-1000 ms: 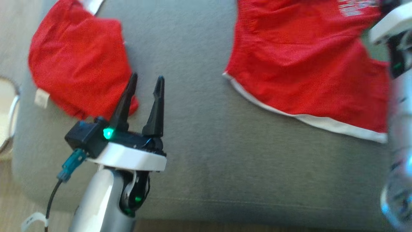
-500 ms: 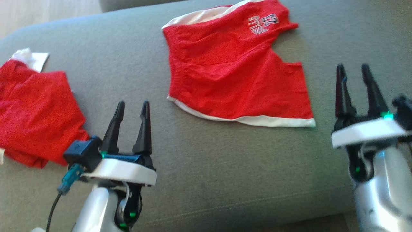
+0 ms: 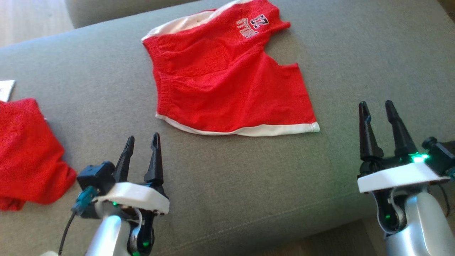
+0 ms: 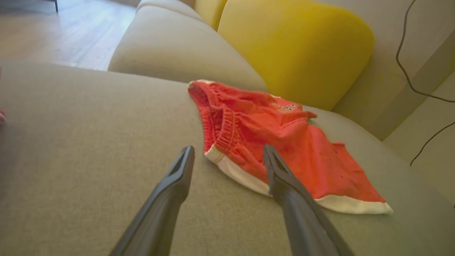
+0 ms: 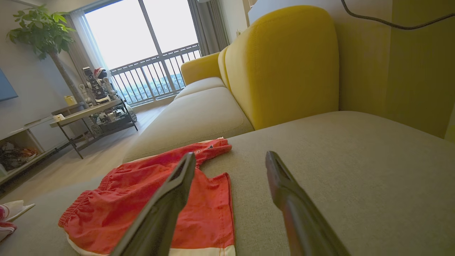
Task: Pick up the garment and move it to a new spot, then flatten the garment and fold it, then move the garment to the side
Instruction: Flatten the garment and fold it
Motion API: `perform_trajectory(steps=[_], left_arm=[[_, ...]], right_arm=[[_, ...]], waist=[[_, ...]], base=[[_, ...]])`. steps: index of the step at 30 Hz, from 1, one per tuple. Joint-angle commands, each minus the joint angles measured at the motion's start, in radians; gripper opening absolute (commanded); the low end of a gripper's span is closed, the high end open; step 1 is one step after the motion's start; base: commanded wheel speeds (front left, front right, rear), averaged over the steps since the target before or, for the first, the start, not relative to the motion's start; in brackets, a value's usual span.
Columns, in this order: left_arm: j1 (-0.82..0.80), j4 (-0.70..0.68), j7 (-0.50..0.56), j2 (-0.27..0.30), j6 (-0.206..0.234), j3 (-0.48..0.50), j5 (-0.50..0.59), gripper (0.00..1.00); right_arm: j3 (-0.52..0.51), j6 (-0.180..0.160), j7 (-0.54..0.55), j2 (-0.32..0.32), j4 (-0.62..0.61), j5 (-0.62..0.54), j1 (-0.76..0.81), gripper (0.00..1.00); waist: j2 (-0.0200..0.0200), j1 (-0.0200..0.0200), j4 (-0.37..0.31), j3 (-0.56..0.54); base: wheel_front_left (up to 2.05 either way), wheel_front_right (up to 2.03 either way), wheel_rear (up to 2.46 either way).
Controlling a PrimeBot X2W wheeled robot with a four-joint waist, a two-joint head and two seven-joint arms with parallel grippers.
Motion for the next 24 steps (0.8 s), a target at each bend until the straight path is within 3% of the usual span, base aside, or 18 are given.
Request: perform_trajectory(steps=[1,9,17,24], left_arm=[[-0.063,0.006,-0.005,0.008,0.009,0.032,-0.005,1.00],[-0.212,0.208,-0.005,0.008,-0.001,0.040,0.007,1.00],[-0.300,0.375,-0.005,0.010,0.041,0.097,0.062,1.00],[-0.340,0.450,-0.005,0.009,0.051,0.110,0.073,1.00]], right_arm=[[0.030,0.000,-0.006,0.001,-0.038,0.006,-0.034,1.00],[0.037,0.000,-0.006,0.001,-0.021,0.039,-0.041,1.00],[0.047,0.000,-0.006,0.001,-0.022,0.061,-0.053,1.00],[0.047,0.000,-0.006,0.001,-0.021,0.069,-0.057,1.00]], waist=[[-0.0001,0.0001,-0.022,0.021],[-0.0001,0.0001,-0.080,0.079],[-0.0001,0.0001,-0.112,0.104],[-0.0001,0.0001,-0.115,0.121]], base=[[0.00,0.00,0.00],[0.00,0.00,0.00],[0.00,0.00,0.00],[0.00,0.00,0.00]])
